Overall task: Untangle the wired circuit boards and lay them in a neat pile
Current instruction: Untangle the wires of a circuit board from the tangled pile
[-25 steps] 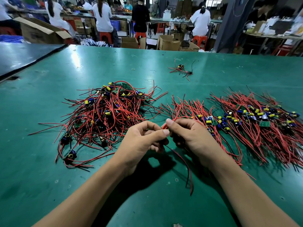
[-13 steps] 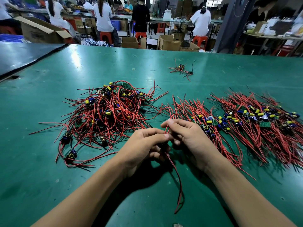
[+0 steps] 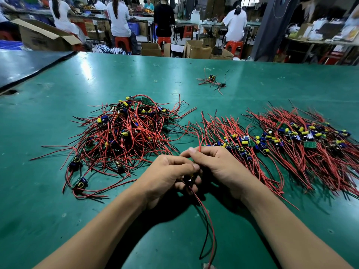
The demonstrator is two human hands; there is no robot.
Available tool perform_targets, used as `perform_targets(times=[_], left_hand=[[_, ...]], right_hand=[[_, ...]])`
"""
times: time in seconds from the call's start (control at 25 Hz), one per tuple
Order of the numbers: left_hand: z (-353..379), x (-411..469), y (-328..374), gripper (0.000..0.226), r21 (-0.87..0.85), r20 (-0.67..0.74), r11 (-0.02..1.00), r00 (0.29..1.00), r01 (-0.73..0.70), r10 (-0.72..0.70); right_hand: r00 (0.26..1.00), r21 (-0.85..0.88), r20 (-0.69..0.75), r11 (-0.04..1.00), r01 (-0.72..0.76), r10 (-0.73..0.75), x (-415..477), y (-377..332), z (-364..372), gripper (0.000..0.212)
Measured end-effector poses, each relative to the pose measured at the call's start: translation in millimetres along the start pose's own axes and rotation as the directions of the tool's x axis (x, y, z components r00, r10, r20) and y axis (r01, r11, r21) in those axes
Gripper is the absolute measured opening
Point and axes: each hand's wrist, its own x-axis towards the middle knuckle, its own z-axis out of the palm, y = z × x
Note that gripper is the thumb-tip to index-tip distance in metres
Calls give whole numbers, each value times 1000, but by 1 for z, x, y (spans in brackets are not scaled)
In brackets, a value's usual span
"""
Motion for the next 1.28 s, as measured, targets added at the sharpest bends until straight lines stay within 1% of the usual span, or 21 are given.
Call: perform_targets(times=[0.12, 0.2, 0.28, 0.32, 0.36, 0.4, 0.44, 0.52, 0.6, 0.64, 0.72, 0.8, 0.84, 0.92, 0.96, 1.0, 1.04, 1.12, 1.16, 1.24, 1.28], left_hand=[[0, 0, 0, 17, -6, -5, 1000, 1000, -14, 14], [0, 1, 1, 16, -8, 12, 1000, 1000, -10, 10], [1, 2, 1, 17, -5, 26, 1000, 1000, -4, 4], [0, 2, 2, 17, -3, 33, 1000, 999, 1, -1], [0, 2, 2, 16, 1, 36, 1000, 999, 3, -3], [-1, 2, 3, 16, 9, 37, 1000, 999, 7, -7], [-2, 3, 2, 16, 22, 38, 1000, 999, 7, -8], [-1, 4, 0, 12, 31, 24, 999, 1000, 6, -6], [1, 5, -2, 10, 21, 0, 1000, 1000, -8, 8], [2, 4, -2, 13, 24, -11, 1000, 1000, -18, 18], [5, 4, -4, 9, 26, -36, 999, 999, -39, 40], [5, 5, -7, 17, 18, -77, 998, 995, -56, 57], [5, 5, -7, 20, 19, -100, 998, 993, -66, 68], [3, 6, -8, 20, 24, -130, 997, 989, -73, 75], [2, 6, -8, 19, 20, -128, 997, 989, -69, 71], [2, 6, -7, 18, 18, -117, 997, 991, -71, 72], [1, 6, -6, 17, 23, -102, 997, 992, -72, 74], [1, 5, -6, 18, 45, -65, 996, 995, -76, 79], [1, 4, -5, 18, 54, -45, 996, 996, -76, 79], [2, 4, -4, 18, 68, -13, 995, 997, -73, 74], [2, 3, -4, 17, 73, -3, 995, 997, -73, 73]], right_hand=[[975, -179, -179, 979, 99, -132, 4, -1, -2, 35], [927, -291, -297, 946, 140, -228, 7, -2, -6, 37], [883, -347, -367, 924, 161, -292, 10, -1, -7, 37], [865, -342, -397, 924, 170, -306, 12, 0, -6, 37], [854, -290, -429, 940, 181, -296, 13, 0, -6, 38], [854, -189, -451, 963, 192, -259, 14, -1, -4, 40], [868, -63, -451, 977, 202, -208, 15, -2, -3, 44], [912, 144, -393, 972, 188, -118, 14, -5, 1, 51], [944, 222, -323, 964, 146, -69, 14, -5, 6, 56], [953, 232, -298, 964, 126, -53, 14, -5, 7, 56], [962, 206, -273, 975, 85, -26, 14, -4, 8, 54], [974, 147, -224, 989, 33, 1, 10, -4, 9, 44], [986, 135, -167, 991, 7, 16, 8, -3, 10, 36], [998, 164, -53, 986, -23, 32, 2, -2, 11, 25], [999, 147, -46, 989, -15, 22, 1, -2, 11, 23], [996, 64, -89, 998, 13, -8, 1, -2, 9, 23], [984, -83, -162, 995, 54, -67, 2, -2, 6, 24], [927, -395, -297, 913, 98, -228, 5, -4, -2, 28], [889, -485, -345, 868, 105, -301, 6, -4, -7, 29], [820, -560, -408, 819, 123, -402, 7, -4, -14, 31], [802, -556, -426, 821, 132, -418, 7, -4, -15, 34]])
